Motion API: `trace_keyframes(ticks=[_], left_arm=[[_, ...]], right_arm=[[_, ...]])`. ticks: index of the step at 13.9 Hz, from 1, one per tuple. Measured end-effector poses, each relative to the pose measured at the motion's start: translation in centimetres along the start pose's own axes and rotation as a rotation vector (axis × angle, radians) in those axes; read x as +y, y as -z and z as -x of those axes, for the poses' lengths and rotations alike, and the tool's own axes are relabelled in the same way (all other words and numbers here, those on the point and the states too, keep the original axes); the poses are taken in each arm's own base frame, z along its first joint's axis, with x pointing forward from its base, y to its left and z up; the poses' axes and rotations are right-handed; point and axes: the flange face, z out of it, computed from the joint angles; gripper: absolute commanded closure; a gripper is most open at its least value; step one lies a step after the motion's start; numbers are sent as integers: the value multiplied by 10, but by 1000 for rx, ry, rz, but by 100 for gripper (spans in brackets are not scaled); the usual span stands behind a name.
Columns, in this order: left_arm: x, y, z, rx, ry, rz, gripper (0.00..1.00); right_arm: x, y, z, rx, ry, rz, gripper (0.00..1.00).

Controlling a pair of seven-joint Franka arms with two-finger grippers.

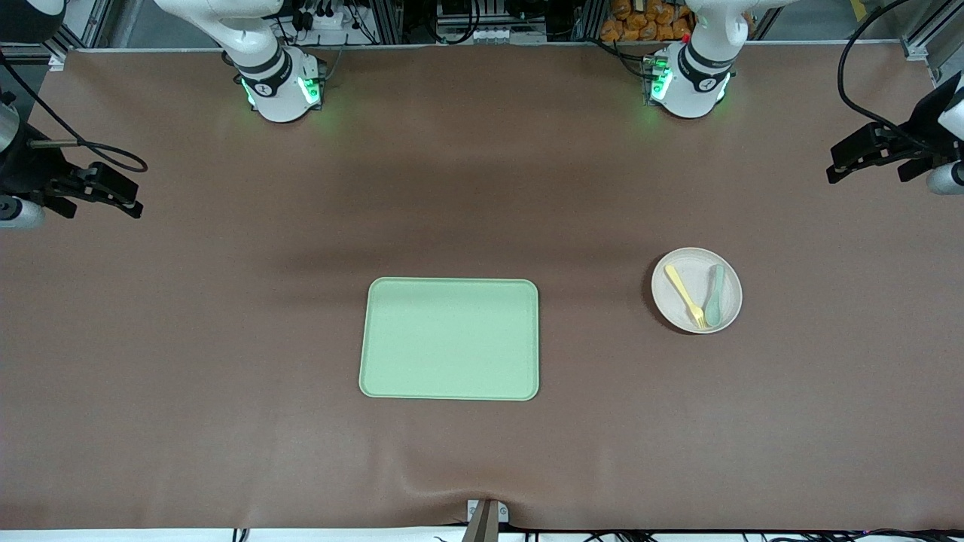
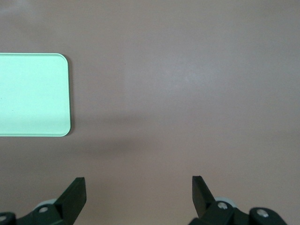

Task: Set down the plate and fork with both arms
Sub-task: 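Move the left gripper toward the white plate's rim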

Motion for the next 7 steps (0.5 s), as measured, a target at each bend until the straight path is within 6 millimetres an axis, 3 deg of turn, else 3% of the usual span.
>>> trace_keyframes(ticks=[4, 7], left_arm=[[-2, -5, -4, -8, 3, 1, 0], [-6, -25, -22, -33, 4, -20, 0]], right_arm=[[-1, 0, 0, 0, 2, 0, 0], [-2, 0, 0, 0, 3, 0, 0]])
